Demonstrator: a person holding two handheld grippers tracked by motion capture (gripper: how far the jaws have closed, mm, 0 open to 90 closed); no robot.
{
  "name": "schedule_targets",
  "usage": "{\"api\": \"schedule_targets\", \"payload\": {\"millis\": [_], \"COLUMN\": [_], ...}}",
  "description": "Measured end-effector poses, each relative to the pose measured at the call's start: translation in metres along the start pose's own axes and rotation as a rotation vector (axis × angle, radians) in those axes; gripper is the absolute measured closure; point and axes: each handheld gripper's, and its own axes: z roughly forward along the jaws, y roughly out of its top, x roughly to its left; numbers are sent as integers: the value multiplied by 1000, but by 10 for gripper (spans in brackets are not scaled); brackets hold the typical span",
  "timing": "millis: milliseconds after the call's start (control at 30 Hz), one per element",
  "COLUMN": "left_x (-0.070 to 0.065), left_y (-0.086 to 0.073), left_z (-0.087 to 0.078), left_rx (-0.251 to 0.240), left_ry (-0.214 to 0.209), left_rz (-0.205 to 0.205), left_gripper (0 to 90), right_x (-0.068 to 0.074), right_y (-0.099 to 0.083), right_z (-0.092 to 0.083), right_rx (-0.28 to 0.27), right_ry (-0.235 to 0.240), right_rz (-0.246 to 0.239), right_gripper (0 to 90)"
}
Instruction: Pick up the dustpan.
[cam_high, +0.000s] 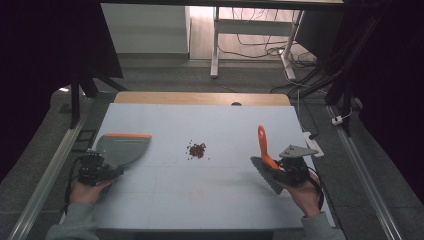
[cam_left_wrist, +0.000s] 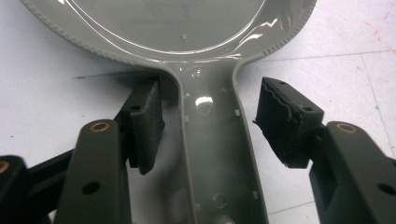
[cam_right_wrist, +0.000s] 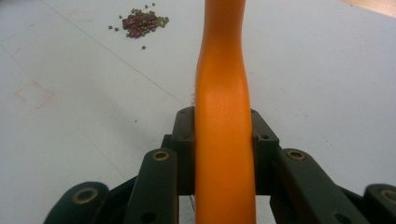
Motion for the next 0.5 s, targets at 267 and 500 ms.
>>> {"api": "schedule_targets", "payload": {"millis": [267, 500], "left_x": [1, 2], "left_y": [0, 0], "left_z": [0, 1], "left_rx": [-16, -19], "left_ry": [-6, -6], "left_rz": [-10, -14], "left_gripper": [535, 541], "right_x": [-2, -2], "right_y": [-1, -1], "right_z": [-1, -1], "right_rx": [0, 0], "right_ry": [-3, -3], "right_rz": [7, 1], "right_gripper": [703, 704]}}
